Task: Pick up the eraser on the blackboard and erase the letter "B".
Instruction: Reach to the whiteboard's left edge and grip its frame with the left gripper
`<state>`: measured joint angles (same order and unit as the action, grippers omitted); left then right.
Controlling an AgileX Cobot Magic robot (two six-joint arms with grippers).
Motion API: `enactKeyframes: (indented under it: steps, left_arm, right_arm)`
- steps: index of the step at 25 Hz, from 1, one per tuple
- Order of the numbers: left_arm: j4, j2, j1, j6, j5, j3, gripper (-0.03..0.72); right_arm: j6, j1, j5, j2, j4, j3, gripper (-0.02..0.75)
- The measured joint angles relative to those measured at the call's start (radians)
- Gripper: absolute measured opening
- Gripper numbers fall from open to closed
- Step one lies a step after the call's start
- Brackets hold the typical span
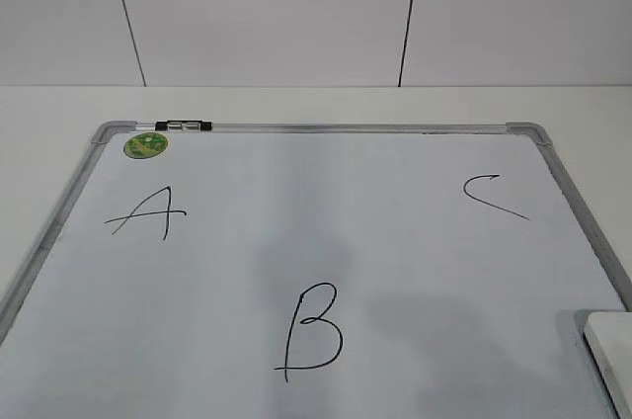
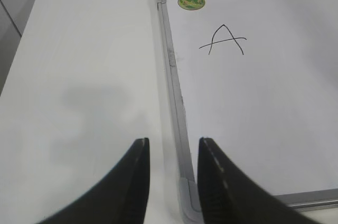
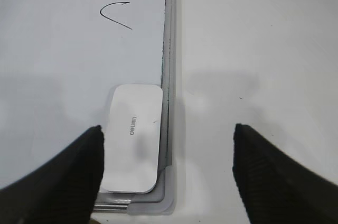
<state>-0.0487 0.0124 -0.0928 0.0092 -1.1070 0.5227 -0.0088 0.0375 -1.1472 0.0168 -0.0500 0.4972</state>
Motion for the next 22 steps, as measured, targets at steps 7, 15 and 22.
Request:
enactKeyframes:
  steps: [7, 15, 22]
  left_arm:
    - [0.000, 0.000, 0.000, 0.000, 0.000, 0.000, 0.235]
    - [0.000, 0.000, 0.000, 0.000, 0.000, 0.000, 0.236]
    - [0.000, 0.000, 0.000, 0.000, 0.000, 0.000, 0.235]
  right_arm:
    - [0.000, 0.000, 0.000, 0.000, 0.000, 0.000, 0.584]
    - [0.000, 0.000, 0.000, 0.000, 0.000, 0.000, 0.584]
    - [0.009, 0.000, -0.010, 0.000, 0.004, 0.002, 0.584]
